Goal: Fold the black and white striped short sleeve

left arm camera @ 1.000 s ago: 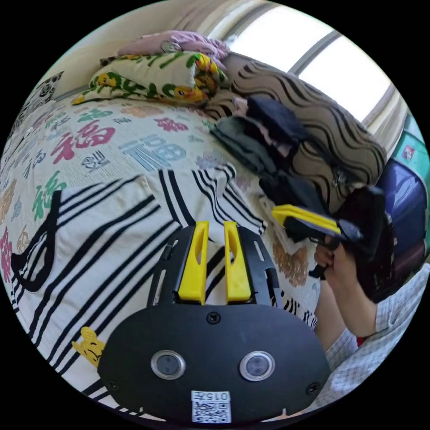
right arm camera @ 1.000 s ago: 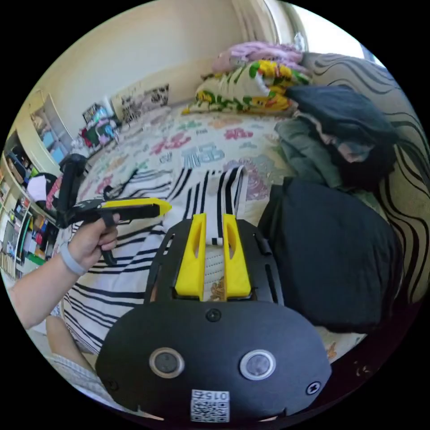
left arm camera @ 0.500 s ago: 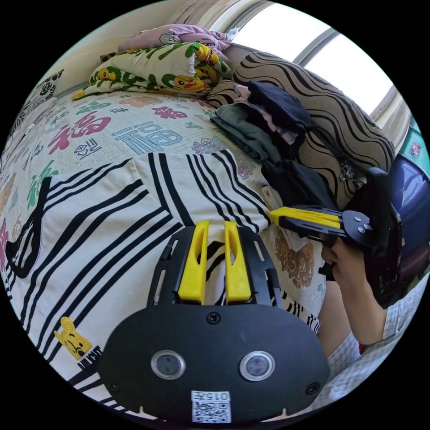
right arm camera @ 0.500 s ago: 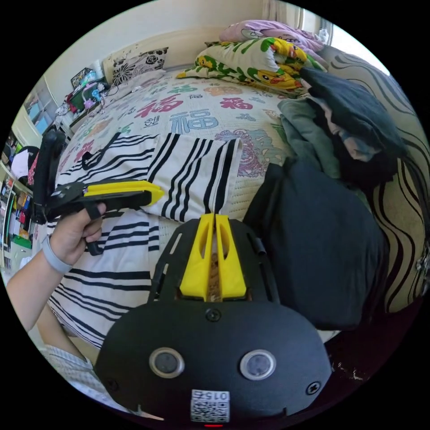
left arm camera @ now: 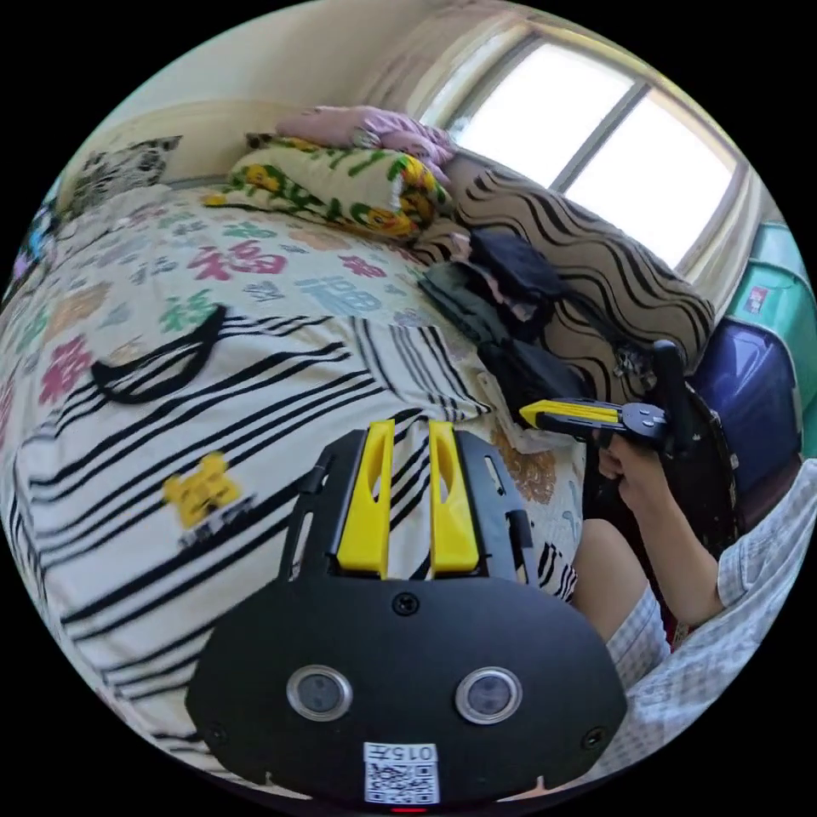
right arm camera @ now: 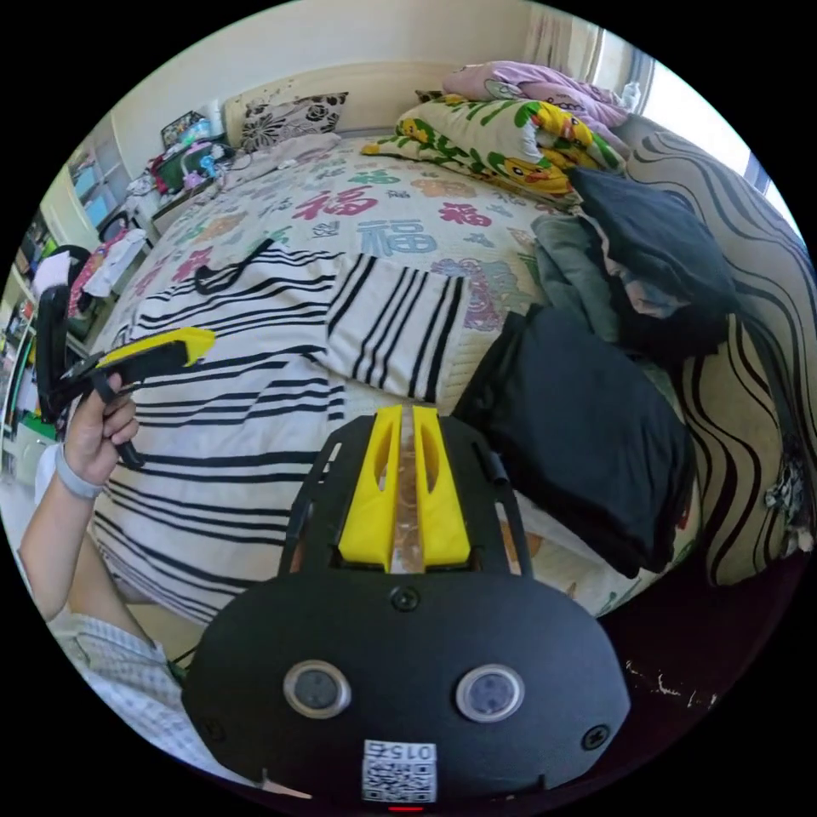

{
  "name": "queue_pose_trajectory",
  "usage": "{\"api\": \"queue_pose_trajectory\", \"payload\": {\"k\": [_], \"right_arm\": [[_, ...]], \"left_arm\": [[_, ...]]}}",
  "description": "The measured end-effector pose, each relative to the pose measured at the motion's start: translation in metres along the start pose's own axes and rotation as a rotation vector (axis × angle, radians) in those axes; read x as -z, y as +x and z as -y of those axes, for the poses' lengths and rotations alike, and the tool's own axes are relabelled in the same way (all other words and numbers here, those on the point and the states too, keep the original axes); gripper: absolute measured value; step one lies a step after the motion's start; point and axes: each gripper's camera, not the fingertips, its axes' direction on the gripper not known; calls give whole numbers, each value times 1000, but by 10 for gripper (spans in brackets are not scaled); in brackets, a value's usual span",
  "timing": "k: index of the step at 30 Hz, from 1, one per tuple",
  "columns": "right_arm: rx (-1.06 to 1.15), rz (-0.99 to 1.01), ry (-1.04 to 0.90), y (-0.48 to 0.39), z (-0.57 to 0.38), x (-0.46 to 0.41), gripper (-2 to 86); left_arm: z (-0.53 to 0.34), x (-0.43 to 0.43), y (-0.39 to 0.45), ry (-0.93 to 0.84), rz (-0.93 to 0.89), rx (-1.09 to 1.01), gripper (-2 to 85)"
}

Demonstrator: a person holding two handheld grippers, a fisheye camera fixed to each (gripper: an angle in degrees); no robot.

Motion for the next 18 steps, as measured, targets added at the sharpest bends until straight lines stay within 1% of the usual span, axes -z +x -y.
{"api": "queue_pose_trajectory", "payload": {"k": [1,2,4,5,6,7,8,10,12,15,18], "right_arm": [[15,38,3,-14,-5,-1,33],[26,57,6,-22,-7,-2,34],[58,134,12,-58,-14,-8,34],[67,151,9,-68,-15,-11,34],[90,184,-1,-89,-17,-17,32],[116,216,-6,-112,-19,-23,29],[129,230,-10,-124,-19,-27,28],[202,289,-44,-176,-18,-42,26],[249,326,-62,-214,-16,-51,26],[321,367,-78,-274,-10,-66,25],[370,415,-101,-327,-5,-81,23]], "left_arm": [[-9,51,-18,47,56,63,68],[-15,77,-30,72,90,103,68],[-46,185,-88,164,276,342,65],[-56,212,-104,188,327,412,65],[-76,263,-137,231,412,554,65],[-94,308,-170,259,463,687,65],[-102,328,-185,272,478,746,66],[-124,395,-237,369,456,940,72],[-122,430,-268,456,391,1018,80],[-85,460,-312,505,294,1053,93],[-37,472,-346,500,226,1087,83]]}}
